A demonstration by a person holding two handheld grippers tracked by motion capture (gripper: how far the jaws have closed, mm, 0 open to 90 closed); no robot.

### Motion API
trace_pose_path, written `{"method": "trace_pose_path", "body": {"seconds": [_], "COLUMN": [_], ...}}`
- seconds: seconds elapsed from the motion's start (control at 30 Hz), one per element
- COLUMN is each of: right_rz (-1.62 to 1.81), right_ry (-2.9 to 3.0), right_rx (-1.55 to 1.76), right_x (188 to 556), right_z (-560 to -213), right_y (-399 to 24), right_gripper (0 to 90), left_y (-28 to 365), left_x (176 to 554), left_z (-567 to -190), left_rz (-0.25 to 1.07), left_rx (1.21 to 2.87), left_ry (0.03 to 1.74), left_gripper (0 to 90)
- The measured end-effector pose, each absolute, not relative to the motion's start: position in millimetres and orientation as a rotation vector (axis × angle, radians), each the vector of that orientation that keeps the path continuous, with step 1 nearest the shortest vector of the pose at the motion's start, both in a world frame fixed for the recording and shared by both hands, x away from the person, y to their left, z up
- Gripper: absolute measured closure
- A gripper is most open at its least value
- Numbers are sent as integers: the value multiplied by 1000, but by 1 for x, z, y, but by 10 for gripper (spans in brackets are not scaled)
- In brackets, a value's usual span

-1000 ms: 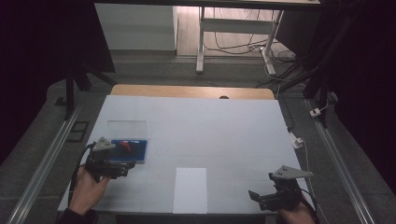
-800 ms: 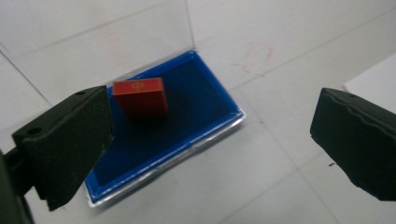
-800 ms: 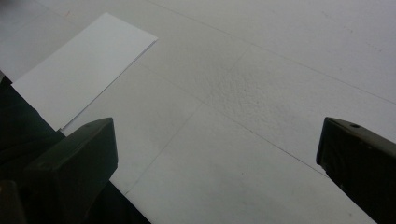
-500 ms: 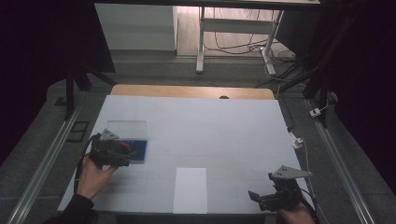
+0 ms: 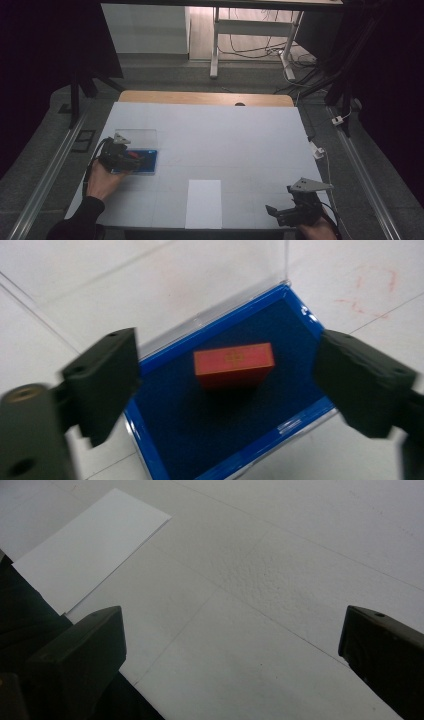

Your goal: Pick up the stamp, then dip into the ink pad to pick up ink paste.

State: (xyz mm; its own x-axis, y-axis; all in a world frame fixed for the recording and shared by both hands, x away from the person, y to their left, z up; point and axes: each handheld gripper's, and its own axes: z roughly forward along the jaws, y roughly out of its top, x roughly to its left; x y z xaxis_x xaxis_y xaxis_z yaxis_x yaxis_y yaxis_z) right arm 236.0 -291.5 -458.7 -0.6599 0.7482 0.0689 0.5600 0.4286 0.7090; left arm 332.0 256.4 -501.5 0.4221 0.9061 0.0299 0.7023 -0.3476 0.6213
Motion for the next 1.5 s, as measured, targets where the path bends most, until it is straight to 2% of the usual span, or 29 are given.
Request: {"method": "trace_pose_path", "body": {"seconds": [0.27, 0.33, 0.53, 0.9, 1.17, 1.5], "right_rz": [1049, 1049, 1048, 1053, 1054, 1057], "right_ry": [2433, 2433, 2436, 2433, 2433, 2431], "right_rx": [1129, 1127, 1117, 1105, 1095, 1090], "right_x": [236, 235, 235, 234, 233, 233], "right_z": [-459, -459, -459, -458, -458, -458], "right_y": [-291, -291, -290, -290, -290, -290], "right_gripper": [0, 0, 0, 0, 0, 0], "left_y": [254, 254, 253, 252, 248, 246], "left_x": [332, 332, 333, 323, 313, 313], "left_z": [-500, -499, -498, -483, -470, -469], "left_rz": [509, 493, 479, 497, 549, 514], "left_rx": [2172, 2159, 2155, 2091, 2060, 2054], "left_ry": [1375, 1382, 1406, 1350, 1303, 1289], "left_gripper": [433, 566, 582, 583, 583, 583]}}
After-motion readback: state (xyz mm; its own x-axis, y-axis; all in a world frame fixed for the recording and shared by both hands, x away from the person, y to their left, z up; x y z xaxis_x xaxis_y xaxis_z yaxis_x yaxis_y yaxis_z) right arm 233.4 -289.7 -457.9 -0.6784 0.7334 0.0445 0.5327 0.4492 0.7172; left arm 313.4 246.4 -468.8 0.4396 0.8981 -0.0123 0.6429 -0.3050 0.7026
